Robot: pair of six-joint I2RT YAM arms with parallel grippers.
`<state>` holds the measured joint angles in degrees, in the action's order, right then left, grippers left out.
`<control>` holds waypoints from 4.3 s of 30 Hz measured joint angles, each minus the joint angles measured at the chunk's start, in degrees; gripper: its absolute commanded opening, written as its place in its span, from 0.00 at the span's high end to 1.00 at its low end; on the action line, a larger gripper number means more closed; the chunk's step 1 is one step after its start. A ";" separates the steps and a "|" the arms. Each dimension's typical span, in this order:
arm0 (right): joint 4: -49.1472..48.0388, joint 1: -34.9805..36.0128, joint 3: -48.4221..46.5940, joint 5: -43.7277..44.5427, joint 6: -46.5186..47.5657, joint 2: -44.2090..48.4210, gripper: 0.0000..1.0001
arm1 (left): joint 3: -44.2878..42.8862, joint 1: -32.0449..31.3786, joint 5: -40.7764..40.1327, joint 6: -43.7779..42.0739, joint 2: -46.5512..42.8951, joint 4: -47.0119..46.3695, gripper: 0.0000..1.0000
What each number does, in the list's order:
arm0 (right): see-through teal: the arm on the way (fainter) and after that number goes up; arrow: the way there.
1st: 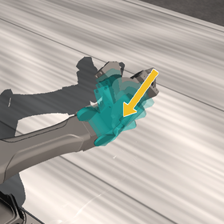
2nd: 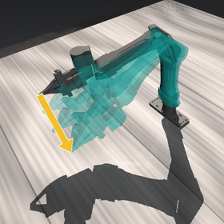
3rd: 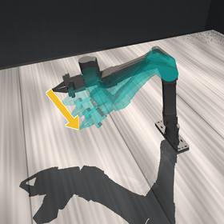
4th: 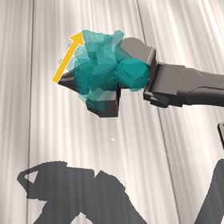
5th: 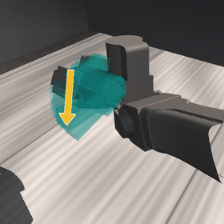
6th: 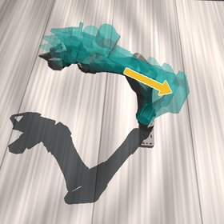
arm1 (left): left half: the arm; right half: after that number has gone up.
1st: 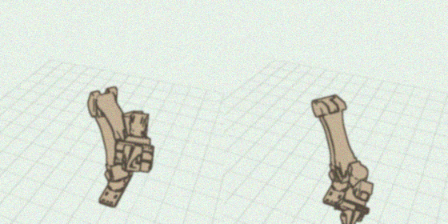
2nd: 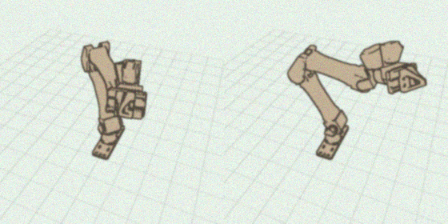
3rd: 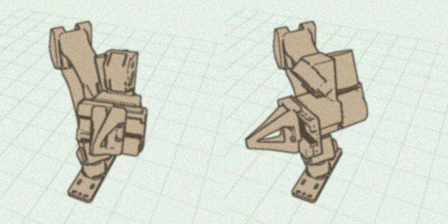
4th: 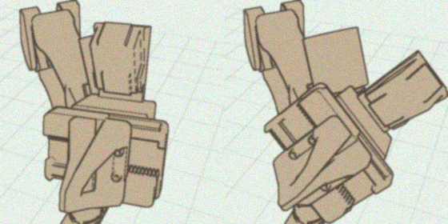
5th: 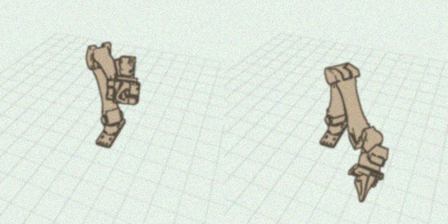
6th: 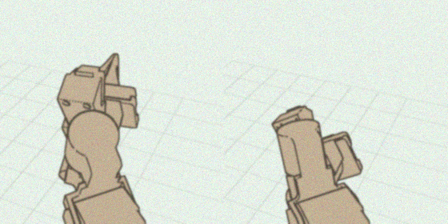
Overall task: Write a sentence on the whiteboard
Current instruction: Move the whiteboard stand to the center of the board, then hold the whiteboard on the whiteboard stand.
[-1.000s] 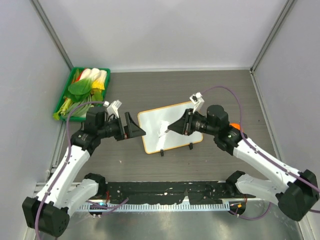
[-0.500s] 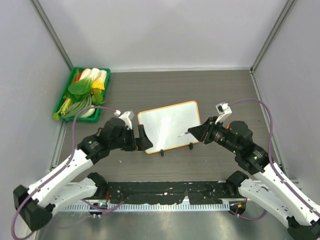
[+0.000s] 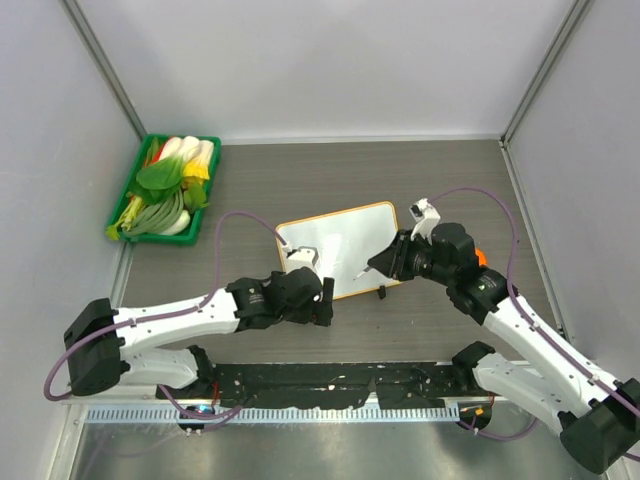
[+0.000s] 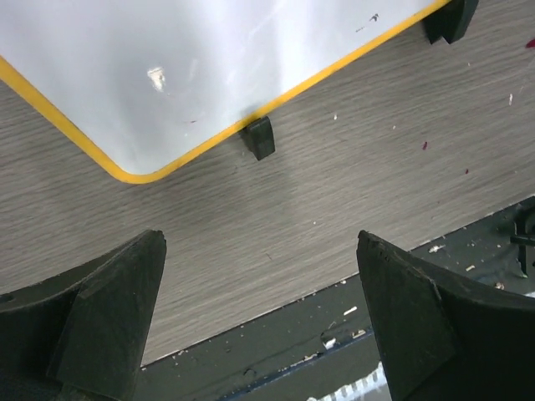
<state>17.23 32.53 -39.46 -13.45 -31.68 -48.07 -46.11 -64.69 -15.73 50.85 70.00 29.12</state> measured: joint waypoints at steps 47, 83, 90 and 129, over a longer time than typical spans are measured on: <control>-11.82 -12.79 4.81 -14.23 2.49 -7.41 0.99 | -1.81 -9.84 -25.35 10.86 24.96 -10.88 0.50; -14.19 -12.90 4.76 -18.84 1.81 -4.63 0.99 | -5.90 -16.09 -24.74 25.97 25.97 1.53 1.00; -14.23 -12.90 4.76 -18.84 1.75 -3.91 0.99 | -9.44 -20.02 -23.04 31.19 27.71 7.58 0.94; -12.37 -12.90 4.76 -17.46 2.10 1.64 0.99 | -12.39 -9.40 -20.15 -0.44 -2.40 2.47 0.00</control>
<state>4.86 19.64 -34.70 -30.92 -29.58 -46.44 -58.50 -74.08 -35.88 50.41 67.59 31.59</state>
